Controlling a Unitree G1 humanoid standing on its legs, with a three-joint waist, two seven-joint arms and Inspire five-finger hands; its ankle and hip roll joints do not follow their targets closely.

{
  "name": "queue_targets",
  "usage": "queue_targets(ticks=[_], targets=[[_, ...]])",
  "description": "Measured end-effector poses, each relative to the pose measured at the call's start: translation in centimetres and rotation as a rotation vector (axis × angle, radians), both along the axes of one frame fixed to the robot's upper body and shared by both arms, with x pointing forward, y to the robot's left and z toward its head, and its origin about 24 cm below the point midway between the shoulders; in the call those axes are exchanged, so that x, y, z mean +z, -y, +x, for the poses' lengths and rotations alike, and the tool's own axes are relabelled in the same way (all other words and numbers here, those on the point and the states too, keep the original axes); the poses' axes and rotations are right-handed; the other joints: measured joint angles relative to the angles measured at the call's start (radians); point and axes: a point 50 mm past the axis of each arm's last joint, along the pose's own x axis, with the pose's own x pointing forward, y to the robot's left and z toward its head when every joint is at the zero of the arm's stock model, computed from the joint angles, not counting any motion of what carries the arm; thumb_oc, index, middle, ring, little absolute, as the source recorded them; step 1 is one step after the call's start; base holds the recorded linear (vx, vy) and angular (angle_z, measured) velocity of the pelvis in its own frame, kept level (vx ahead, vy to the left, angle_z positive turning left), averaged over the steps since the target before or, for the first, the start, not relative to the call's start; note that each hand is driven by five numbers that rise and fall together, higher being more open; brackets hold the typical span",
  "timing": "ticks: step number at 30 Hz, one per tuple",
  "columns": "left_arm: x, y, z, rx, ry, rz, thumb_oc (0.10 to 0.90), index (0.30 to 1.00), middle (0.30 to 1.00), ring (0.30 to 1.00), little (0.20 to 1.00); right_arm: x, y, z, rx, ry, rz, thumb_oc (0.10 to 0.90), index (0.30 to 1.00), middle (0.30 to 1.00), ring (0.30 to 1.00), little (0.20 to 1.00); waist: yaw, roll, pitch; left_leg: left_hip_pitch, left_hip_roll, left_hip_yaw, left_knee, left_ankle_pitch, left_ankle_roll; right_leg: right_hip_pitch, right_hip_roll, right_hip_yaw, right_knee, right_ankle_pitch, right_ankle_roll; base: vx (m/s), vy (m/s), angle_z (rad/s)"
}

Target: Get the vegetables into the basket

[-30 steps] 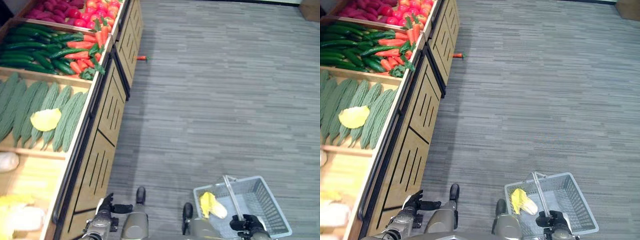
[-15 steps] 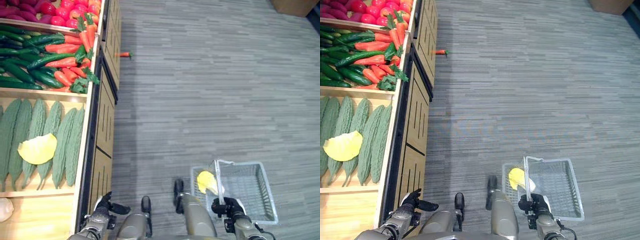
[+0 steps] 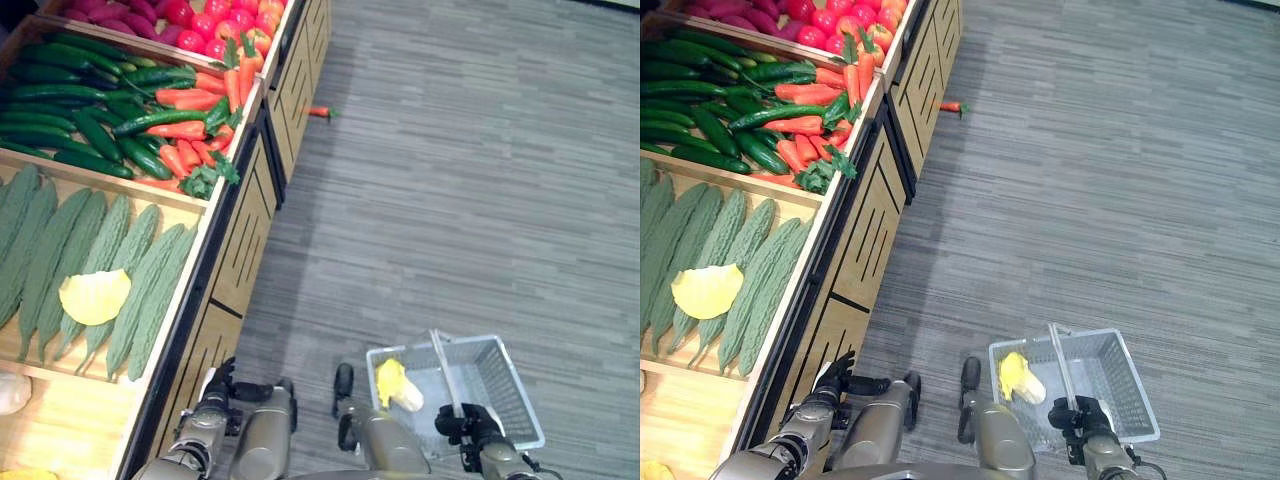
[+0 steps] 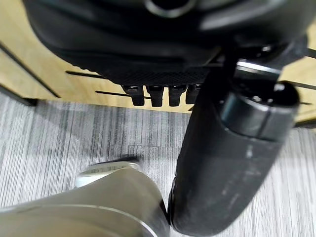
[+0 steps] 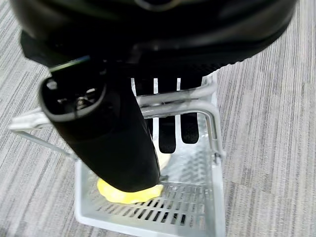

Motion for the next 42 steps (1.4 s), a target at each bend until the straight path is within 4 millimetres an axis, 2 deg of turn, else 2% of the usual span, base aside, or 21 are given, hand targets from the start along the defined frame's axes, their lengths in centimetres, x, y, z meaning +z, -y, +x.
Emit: queue_targets(ticks=[5, 6, 9, 10, 11, 16, 18, 21, 22, 24, 25, 26, 27, 29, 31, 32, 33, 36, 38, 39, 42], targets=[[-0.9, 1.1, -1.3, 0.024, -0.042, -0.051, 0.900, 1.000, 1.000, 1.000, 1.000, -0.1, -0.1, -0.4, 0.011, 0.002, 0.009, 0.400, 0.300, 0.300, 0.300, 0.300, 0.000, 0.057, -0.012, 0.080, 0.029, -0.015, -0.114, 0.116, 0.036, 0.099, 0.056, 0.059, -0.039, -0.024, 0.007, 0.29, 0.154, -0.54], [-1.0, 1.3, -1.7, 0.021, -0.057, -0.057, 0.900, 1.000, 1.000, 1.000, 1.000, -0.2, -0.1, -0.6, 0.007, 0.002, 0.005, 0.400, 0.300, 0.300, 0.300, 0.300, -0.011, 0.066, -0.014, 0.102, 0.025, -0.006, -0.123, 0.173, 0.066, 0.083, 0.050, 0.077, 0.028, -0.063, 0.041, 0.17, 0.176, -0.59], [-1.2, 1.1, -2.0, 0.001, -0.084, -0.037, 0.900, 1.000, 1.000, 1.000, 1.000, 0.0, -0.2, -0.1, 0.013, 0.010, 0.007, 0.400, 0.300, 0.300, 0.300, 0.300, -0.010, 0.072, -0.012, 0.157, 0.032, 0.058, -0.159, 0.176, 0.109, -0.086, 0.017, 0.056, 0.416, -0.158, 0.123, 0.24, 0.127, -0.54], [-1.2, 0.9, -2.1, -0.026, -0.096, -0.018, 0.900, 1.000, 1.000, 1.000, 1.000, -0.3, -0.5, -0.5, 0.017, 0.002, 0.020, 0.400, 0.300, 0.300, 0.300, 0.300, -0.018, 0.060, -0.012, 0.206, 0.003, 0.064, -0.159, 0.128, 0.145, -0.164, -0.032, 0.037, 0.632, -0.190, 0.149, 0.29, 0.071, -0.16], [-1.3, 0.8, -2.5, -0.027, -0.107, -0.014, 0.900, 1.000, 1.000, 1.000, 1.000, -0.4, -0.7, -0.8, 0.015, -0.004, 0.025, 0.400, 0.300, 0.300, 0.300, 0.300, -0.018, 0.057, -0.013, 0.220, -0.008, 0.075, -0.158, 0.130, 0.140, -0.189, -0.057, 0.024, 0.690, -0.207, 0.152, 0.33, 0.009, -0.09], [-1.4, 1.1, -2.3, -0.052, -0.125, -0.006, 0.900, 1.000, 1.000, 1.000, 1.000, -0.8, -2.0, -1.1, 0.024, -0.004, 0.069, 0.400, 0.300, 0.300, 0.300, 0.300, -0.046, 0.050, -0.007, 0.278, -0.036, 0.034, -0.155, 0.059, 0.140, -0.261, -0.064, 0.026, 0.350, -0.196, 0.133, 0.42, -0.098, 0.19], [-1.6, 0.9, -2.8, -0.063, -0.149, 0.004, 0.900, 1.000, 1.000, 1.000, 1.000, -1.1, -2.2, -1.9, 0.015, -0.032, 0.076, 0.400, 0.300, 0.300, 0.300, 0.300, -0.062, 0.034, -0.009, 0.324, -0.045, 0.017, -0.150, 0.035, 0.130, -0.245, -0.070, 0.048, 0.202, -0.098, 0.139, 0.29, -0.105, 0.58], [-1.9, -0.3, -4.5, -0.031, -0.177, 0.017, 0.900, 1.000, 1.000, 1.000, 1.000, -2.1, -2.7, -5.0, -0.012, -0.127, 0.099, 0.400, 0.300, 0.300, 0.300, 0.300, -0.050, -0.012, -0.052, 0.408, -0.052, -0.014, -0.133, -0.060, 0.097, -0.205, -0.084, 0.032, 0.209, -0.004, 0.094, 0.21, -0.125, 0.37], [-2.1, -0.4, -5.2, -0.025, -0.193, 0.019, 0.900, 1.000, 1.000, 1.000, 1.000, -2.2, -2.6, -5.8, -0.019, -0.157, 0.097, 0.400, 0.300, 0.300, 0.300, 0.300, -0.044, 0.011, -0.084, 0.393, -0.017, -0.020, -0.047, -0.120, 0.066, -0.181, -0.049, 0.011, 0.210, 0.006, 0.075, 0.16, -0.172, 0.12], [-2.2, -0.1, -5.3, -0.017, -0.194, 0.004, 0.900, 1.000, 1.000, 1.000, 1.000, -2.1, -2.3, -5.6, -0.019, -0.153, 0.092, 0.400, 0.300, 0.300, 0.300, 0.300, -0.034, 0.019, -0.095, 0.331, 0.008, -0.021, 0.114, -0.133, 0.047, -0.139, -0.016, -0.004, 0.168, -0.005, 0.053, 0.24, -0.251, 0.16], [-2.0, 0.0, -4.7, 0.001, -0.165, -0.010, 0.900, 1.000, 1.000, 1.000, 1.000, -2.1, -2.3, -5.5, -0.019, -0.148, 0.094, 0.400, 0.300, 0.300, 0.300, 0.300, -0.030, 0.009, -0.092, 0.243, 0.007, -0.025, 0.288, -0.128, 0.032, -0.119, -0.013, -0.014, 0.150, -0.014, 0.039, 0.20, -0.157, 0.40], [-1.3, -0.5, -3.3, 0.060, -0.096, -0.028, 0.900, 1.000, 1.000, 1.000, 1.000, -2.1, -2.3, -5.7, -0.017, -0.154, 0.094, 0.400, 0.300, 0.300, 0.300, 0.300, -0.009, -0.011, -0.082, 0.095, 0.009, -0.023, 0.571, -0.076, -0.027, -0.061, -0.013, -0.036, 0.114, -0.018, 0.012, 0.18, -0.086, 0.46], [-1.1, -0.4, -2.8, 0.057, -0.074, -0.029, 0.900, 1.000, 1.000, 1.000, 1.000, -2.1, -2.2, -5.8, -0.019, -0.156, 0.091, 0.400, 0.300, 0.300, 0.300, 0.300, -0.001, -0.016, -0.079, 0.063, 0.012, -0.015, 0.576, -0.078, -0.025, -0.034, -0.011, -0.043, 0.100, -0.019, 0.015, 0.34, -0.045, 0.45], [-0.7, -0.2, -1.8, 0.035, -0.041, -0.030, 0.900, 1.000, 1.000, 1.000, 1.000, -1.8, -1.6, -5.0, -0.016, -0.135, 0.071, 0.400, 0.300, 0.300, 0.300, 0.300, -0.003, -0.024, -0.079, -0.009, 0.011, 0.020, 0.464, -0.066, -0.019, 0.015, 0.000, -0.058, 0.057, -0.038, 0.028, 0.37, 0.040, 0.18], [-0.7, 0.0, -1.5, 0.021, -0.037, -0.029, 0.900, 1.000, 1.000, 1.000, 1.000, -1.4, -1.1, -3.7, 0.009, -0.101, 0.050, 0.400, 0.300, 0.300, 0.300, 0.300, 0.002, -0.021, -0.080, -0.013, 0.002, 0.061, 0.189, -0.027, -0.006, 0.063, 0.018, -0.049, 0.001, -0.034, 0.033, 0.25, 0.068, -0.17], [-0.7, 0.1, -1.7, 0.018, -0.042, -0.030, 0.900, 1.000, 1.000, 1.000, 1.000, -1.2, -1.1, -3.2, 0.022, -0.087, 0.046, 0.400, 0.300, 0.300, 0.300, 0.300, 0.008, -0.015, -0.085, -0.006, 0.000, 0.081, 0.025, 0.029, -0.007, 0.091, 0.032, -0.043, -0.035, -0.045, 0.053, 0.28, 0.062, -0.46], [-0.9, 0.3, -1.8, 0.013, -0.047, -0.034, 0.900, 1.000, 1.000, 1.000, 1.000, -1.2, -1.1, -2.9, 0.021, -0.078, 0.046, 0.400, 0.300, 0.300, 0.300, 0.300, 0.021, -0.006, -0.086, 0.006, 0.004, 0.086, -0.117, 0.096, -0.003, 0.107, 0.053, -0.042, -0.036, -0.036, 0.030, 0.43, 0.106, -0.39], [-1.1, 0.2, -2.3, 0.014, -0.068, -0.027, 0.900, 1.000, 1.000, 1.000, 1.000, -1.3, -1.5, -3.0, 0.024, -0.084, 0.062, 0.400, 0.300, 0.300, 0.300, 0.300, 0.017, 0.009, -0.090, 0.037, 0.013, 0.110, -0.118, 0.160, 0.053, 0.186, 0.095, -0.033, -0.052, -0.075, 0.026, 0.27, 0.096, -0.30], [-1.5, 0.5, -3.2, -0.009, -0.112, -0.023, 0.900, 1.000, 1.000, 1.000, 1.000, -1.2, -1.3, -2.8, 0.024, -0.064, 0.056, 0.400, 0.300, 0.300, 0.300, 0.300, 0.002, 0.026, -0.097, 0.120, -0.013, 0.148, -0.128, 0.168, 0.108, 0.189, 0.104, -0.020, 0.026, -0.107, 0.067, 0.21, 0.146, -0.37], [-1.9, 0.8, -4.0, -0.014, -0.139, -0.026, 0.900, 1.000, 1.000, 1.000, 1.000, -1.0, -1.0, -2.6, 0.030, -0.054, 0.047, 0.400, 0.300, 0.300, 0.300, 0.300, -0.003, 0.061, -0.102, 0.165, -0.001, 0.148, -0.150, 0.191, 0.141, 0.173, 0.129, -0.018, 0.089, -0.112, 0.076, 0.21, 0.132, -0.31], [-2.1, 0.5, -4.8, -0.061, -0.182, 0.001, 0.900, 1.000, 1.000, 1.000, 1.000, -1.1, -1.4, -2.6, 0.045, -0.055, 0.057, 0.400, 0.300, 0.300, 0.300, 0.300, -0.013, 0.075, -0.104, 0.264, 0.021, 0.138, -0.208, 0.167, 0.169, 0.046, 0.105, -0.038, 0.461, -0.206, 0.130, 0.21, 0.057, -0.01]])
